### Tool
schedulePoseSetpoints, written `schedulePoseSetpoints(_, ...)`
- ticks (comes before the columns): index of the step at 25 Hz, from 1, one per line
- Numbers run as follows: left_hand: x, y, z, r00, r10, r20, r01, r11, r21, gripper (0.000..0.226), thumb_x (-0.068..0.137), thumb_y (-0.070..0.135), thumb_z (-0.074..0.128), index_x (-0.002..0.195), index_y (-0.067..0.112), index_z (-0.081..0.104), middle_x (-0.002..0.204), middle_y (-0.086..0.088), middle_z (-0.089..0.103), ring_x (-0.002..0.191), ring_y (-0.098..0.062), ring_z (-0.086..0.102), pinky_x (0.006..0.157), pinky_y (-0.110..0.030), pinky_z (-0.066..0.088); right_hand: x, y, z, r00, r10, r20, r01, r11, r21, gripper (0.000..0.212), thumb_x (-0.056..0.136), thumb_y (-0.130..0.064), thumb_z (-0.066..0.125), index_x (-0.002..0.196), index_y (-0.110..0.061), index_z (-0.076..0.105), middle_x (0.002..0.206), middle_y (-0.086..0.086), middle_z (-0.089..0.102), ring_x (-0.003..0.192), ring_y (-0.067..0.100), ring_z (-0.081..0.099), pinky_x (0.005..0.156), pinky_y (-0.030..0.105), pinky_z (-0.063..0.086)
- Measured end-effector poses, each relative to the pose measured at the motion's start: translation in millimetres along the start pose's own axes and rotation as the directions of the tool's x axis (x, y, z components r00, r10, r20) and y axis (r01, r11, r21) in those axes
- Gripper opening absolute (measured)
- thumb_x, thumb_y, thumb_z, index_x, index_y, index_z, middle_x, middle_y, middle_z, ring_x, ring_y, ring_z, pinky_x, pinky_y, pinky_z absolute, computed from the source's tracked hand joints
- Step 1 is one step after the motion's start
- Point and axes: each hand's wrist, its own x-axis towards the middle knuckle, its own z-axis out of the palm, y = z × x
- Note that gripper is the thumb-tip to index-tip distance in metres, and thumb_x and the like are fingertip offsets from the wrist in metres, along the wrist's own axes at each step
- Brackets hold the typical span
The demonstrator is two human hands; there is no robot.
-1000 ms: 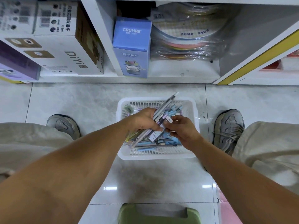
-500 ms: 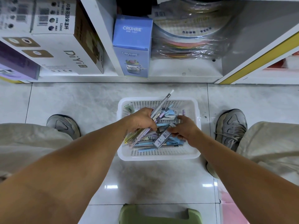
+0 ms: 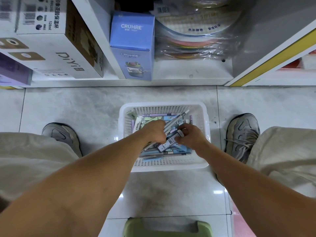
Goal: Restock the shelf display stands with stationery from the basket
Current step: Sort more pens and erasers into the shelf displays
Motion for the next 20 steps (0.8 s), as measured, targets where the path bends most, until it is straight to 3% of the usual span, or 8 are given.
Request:
schedulePoseSetpoints(3, 2.5, -2.1, -2.1, 1.000, 0.024, 0.006, -0.024, 1.000, -0.018, 0.031, 0.072, 0.007, 0.076, 0.093, 0.016, 0.056, 0.085, -0.004, 0.063, 0.074, -0.017, 0.063, 0.054, -0.026, 0.044, -4.0, 8.3, -2.5, 0.998, -0.055, 0.002, 0.055, 0.996, 0.069, 0.031, 0.077, -0.005, 0.081, 0.092, -0.027, 0.065, 0.066, -0.019, 0.069, 0.064, -0.001, 0.064, 0.055, 0.011, 0.049)
schedulePoseSetpoints(5, 1.5, -5.3, -2.1, 1.000, 0.016, 0.007, -0.016, 0.999, -0.049, 0.028, 0.072, 0.005, 0.075, 0.089, 0.016, 0.055, 0.084, -0.005, 0.063, 0.073, -0.018, 0.064, 0.053, -0.026, 0.044, -6.7, 6.7, 0.5, 0.997, -0.076, 0.014, 0.074, 0.992, 0.107, 0.043, 0.078, -0.004, 0.079, 0.111, -0.024, 0.060, 0.079, -0.014, 0.074, 0.072, 0.004, 0.068, 0.057, 0.013, 0.050)
schedulePoseSetpoints(8, -2.1, -9.3, -2.7, 0.999, -0.003, -0.039, 0.002, 1.000, -0.028, 0.027, 0.073, 0.010, 0.075, 0.085, 0.019, 0.053, 0.084, -0.004, 0.062, 0.073, -0.015, 0.062, 0.053, -0.024, 0.044, -8.4, -1.7, 3.8, 0.998, -0.050, -0.023, 0.054, 0.983, 0.178, 0.090, 0.079, -0.001, 0.079, 0.149, -0.022, 0.026, 0.093, 0.001, 0.075, 0.081, 0.015, 0.072, 0.068, 0.027, 0.057)
schedulePoseSetpoints(11, -5.9, -9.4, -4.2, 0.999, -0.001, -0.044, 0.004, 0.998, 0.057, 0.028, 0.073, 0.010, 0.073, 0.085, 0.020, 0.049, 0.083, -0.001, 0.058, 0.071, -0.013, 0.057, 0.051, -0.024, 0.040, -6.6, -10.5, -0.6, 0.997, -0.064, -0.048, 0.069, 0.993, 0.093, 0.110, 0.081, 0.003, 0.076, 0.157, -0.030, 0.004, 0.087, 0.005, 0.072, 0.084, 0.024, 0.071, 0.081, 0.042, 0.060)
schedulePoseSetpoints(14, -6.5, -9.6, -2.4, 1.000, -0.003, -0.025, 0.006, 0.991, 0.132, 0.028, 0.074, 0.008, 0.069, 0.095, 0.017, 0.053, 0.084, -0.001, 0.057, 0.073, -0.014, 0.056, 0.056, -0.025, 0.044, -7.0, -17.2, -4.9, 0.997, -0.065, -0.045, 0.065, 0.998, -0.009, 0.107, 0.082, 0.004, 0.074, 0.156, -0.028, 0.004, 0.091, 0.011, 0.072, 0.086, 0.027, 0.071, 0.078, 0.042, 0.061)
schedulePoseSetpoints(17, -7.0, -9.9, -0.8, 1.000, 0.010, -0.015, -0.008, 0.987, 0.163, 0.030, 0.075, 0.009, 0.069, 0.099, 0.019, 0.053, 0.085, -0.001, 0.058, 0.077, -0.016, 0.058, 0.064, -0.028, 0.049, -8.7, -20.9, -6.4, 0.997, -0.075, 0.000, 0.075, 0.989, -0.131, 0.082, 0.079, 0.001, 0.072, 0.143, -0.022, 0.027, 0.088, 0.006, 0.073, 0.076, 0.019, 0.070, 0.044, 0.021, 0.051)
schedulePoseSetpoints(20, -7.0, -8.4, 0.5, 1.000, 0.005, -0.015, -0.004, 0.995, 0.100, 0.034, 0.073, 0.008, 0.071, 0.102, 0.017, 0.056, 0.086, -0.001, 0.060, 0.076, -0.016, 0.060, 0.061, -0.027, 0.049, -9.3, -19.9, -7.0, 0.998, -0.053, 0.022, 0.054, 0.998, -0.026, 0.070, 0.078, 0.005, 0.073, 0.134, -0.020, 0.040, 0.087, 0.005, 0.074, 0.067, 0.012, 0.071, 0.039, 0.017, 0.045)
